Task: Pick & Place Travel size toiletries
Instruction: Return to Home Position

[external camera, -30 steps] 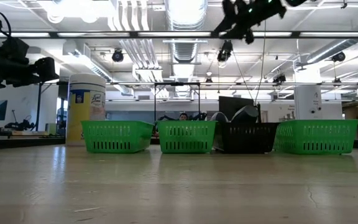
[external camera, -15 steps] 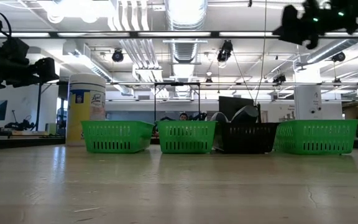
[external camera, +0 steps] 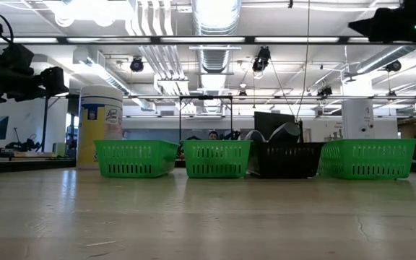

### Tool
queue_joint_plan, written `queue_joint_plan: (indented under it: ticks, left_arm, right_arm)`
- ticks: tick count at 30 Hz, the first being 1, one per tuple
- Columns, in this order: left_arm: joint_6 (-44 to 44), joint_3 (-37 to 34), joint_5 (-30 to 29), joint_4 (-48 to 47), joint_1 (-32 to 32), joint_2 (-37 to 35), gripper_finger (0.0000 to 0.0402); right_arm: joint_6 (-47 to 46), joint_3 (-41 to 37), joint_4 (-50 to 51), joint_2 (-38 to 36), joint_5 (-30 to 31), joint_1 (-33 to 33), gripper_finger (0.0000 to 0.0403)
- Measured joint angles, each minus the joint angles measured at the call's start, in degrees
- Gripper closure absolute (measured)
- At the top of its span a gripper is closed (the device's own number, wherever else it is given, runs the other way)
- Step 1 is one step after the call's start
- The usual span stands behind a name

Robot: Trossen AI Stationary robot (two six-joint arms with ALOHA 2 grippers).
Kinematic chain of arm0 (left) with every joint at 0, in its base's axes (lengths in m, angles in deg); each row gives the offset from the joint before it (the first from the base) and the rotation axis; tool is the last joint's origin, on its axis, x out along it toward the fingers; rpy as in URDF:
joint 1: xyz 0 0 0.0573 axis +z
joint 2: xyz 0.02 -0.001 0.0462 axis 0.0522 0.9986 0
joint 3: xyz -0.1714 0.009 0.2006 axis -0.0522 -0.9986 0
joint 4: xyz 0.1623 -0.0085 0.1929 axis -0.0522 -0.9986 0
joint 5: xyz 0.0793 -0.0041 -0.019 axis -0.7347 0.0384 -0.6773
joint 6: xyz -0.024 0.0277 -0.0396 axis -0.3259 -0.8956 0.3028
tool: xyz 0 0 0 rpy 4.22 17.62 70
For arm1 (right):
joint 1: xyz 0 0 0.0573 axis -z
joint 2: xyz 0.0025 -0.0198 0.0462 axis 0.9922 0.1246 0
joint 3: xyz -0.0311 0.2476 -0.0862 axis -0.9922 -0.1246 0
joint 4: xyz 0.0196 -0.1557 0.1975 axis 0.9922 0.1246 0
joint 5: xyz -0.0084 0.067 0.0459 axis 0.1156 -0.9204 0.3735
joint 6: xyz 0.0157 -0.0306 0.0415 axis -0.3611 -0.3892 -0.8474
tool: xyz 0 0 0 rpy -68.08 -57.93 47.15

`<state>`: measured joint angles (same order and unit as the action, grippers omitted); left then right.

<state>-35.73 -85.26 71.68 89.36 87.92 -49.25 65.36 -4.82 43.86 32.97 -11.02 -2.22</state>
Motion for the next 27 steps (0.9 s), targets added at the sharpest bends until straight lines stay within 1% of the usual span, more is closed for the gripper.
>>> queue_joint_plan:
  ticks: [3, 5, 8, 9, 11, 14, 19, 23, 27]
  left_arm:
    - [0.0, 0.0, 0.0, 0.0, 0.0, 0.0, 0.0112]
    - [0.0, 0.0, 0.0, 0.0, 0.0, 0.0, 0.0113]
    - [0.0, 0.0, 0.0, 0.0, 0.0, 0.0, 0.0113]
    - [0.0, 0.0, 0.0, 0.0, 0.0, 0.0, 0.0113]
    - [0.0, 0.0, 0.0, -0.1, 0.0, 0.0, 0.0112]
    - [0.0, 0.0, 0.0, -0.2, 0.0, 0.0, 0.0112]
    - [0.0, 0.0, 0.0, -0.4, 0.0, 0.1, 0.0113]
    - [0.0, 0.0, 0.0, -0.4, 0.0, 0.1, 0.0113]
    - [0.0, 0.0, 0.0, -0.4, 0.0, 0.1, 0.0113]
  right_arm:
    - [5.0, -3.2, 0.0, -6.3, 8.0, 0.7, 0.0269]
    - [5.5, -5.5, 2.7, -9.3, 16.7, 0.9, 0.0276]
    - [0.5, -9.0, 5.3, -12.4, 30.4, 0.9, 0.0286]
    - [-1.2, -10.2, 5.6, -13.0, 33.6, 0.9, 0.0289]
    - [-2.5, -13.0, 6.1, -13.9, 37.5, 0.9, 0.0295]
    - [-2.1, -13.3, 12.0, -13.7, 39.6, 0.8, 0.0305]
    - [0.5, -13.4, 18.3, -13.8, 39.6, 0.5, 0.0322]
    - [1.0, -13.4, 22.0, -13.6, 39.6, 0.5, 0.0336]
    - [-0.4, -13.4, 24.2, -12.9, 39.6, 0.5, 0.0347]
